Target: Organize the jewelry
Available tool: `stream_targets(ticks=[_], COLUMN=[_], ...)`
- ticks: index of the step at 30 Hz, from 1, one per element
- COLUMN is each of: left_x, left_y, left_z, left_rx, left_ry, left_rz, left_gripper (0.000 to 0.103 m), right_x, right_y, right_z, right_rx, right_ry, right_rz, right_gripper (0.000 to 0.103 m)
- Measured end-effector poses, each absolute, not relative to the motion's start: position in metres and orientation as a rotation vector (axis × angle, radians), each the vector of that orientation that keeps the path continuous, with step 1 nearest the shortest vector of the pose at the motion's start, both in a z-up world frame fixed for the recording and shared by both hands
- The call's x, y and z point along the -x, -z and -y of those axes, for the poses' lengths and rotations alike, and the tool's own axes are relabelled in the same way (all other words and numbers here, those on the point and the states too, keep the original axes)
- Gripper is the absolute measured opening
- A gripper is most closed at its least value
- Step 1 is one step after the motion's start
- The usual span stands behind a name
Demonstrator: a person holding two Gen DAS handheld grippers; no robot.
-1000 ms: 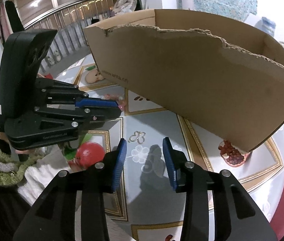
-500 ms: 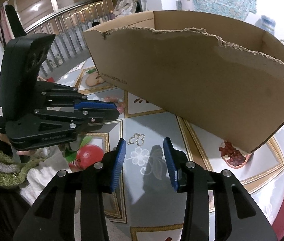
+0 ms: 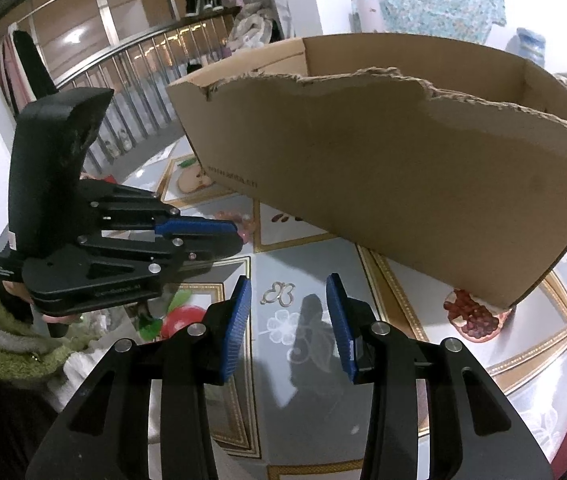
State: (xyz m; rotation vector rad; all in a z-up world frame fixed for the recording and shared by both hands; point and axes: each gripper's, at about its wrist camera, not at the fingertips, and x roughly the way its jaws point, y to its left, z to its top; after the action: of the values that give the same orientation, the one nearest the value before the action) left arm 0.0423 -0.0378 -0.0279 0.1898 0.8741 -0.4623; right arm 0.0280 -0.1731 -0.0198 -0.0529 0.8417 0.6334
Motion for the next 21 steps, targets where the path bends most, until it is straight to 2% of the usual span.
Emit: stream_targets(ticks=[6, 21], left_x=[-0.0412, -0.0407], left_y=[0.0274, 0.0282], left_z=[0.0396, 0.0396], left_rx=[-0.194, -0.187], left_ry=[0.440, 0.439], left_rz=[-0.873, -0.859], left_gripper=[0.010, 0.010], right_x=[-0.0247, -0.0245], right_y=[0.0199, 0.0227], right_z=[0.1748, 0.1832], right_rx=[0.066, 0.013], right_ry=[-0.644, -0.672], right_rz=[-0.836, -0.840], right_gripper=[0.048, 0.048])
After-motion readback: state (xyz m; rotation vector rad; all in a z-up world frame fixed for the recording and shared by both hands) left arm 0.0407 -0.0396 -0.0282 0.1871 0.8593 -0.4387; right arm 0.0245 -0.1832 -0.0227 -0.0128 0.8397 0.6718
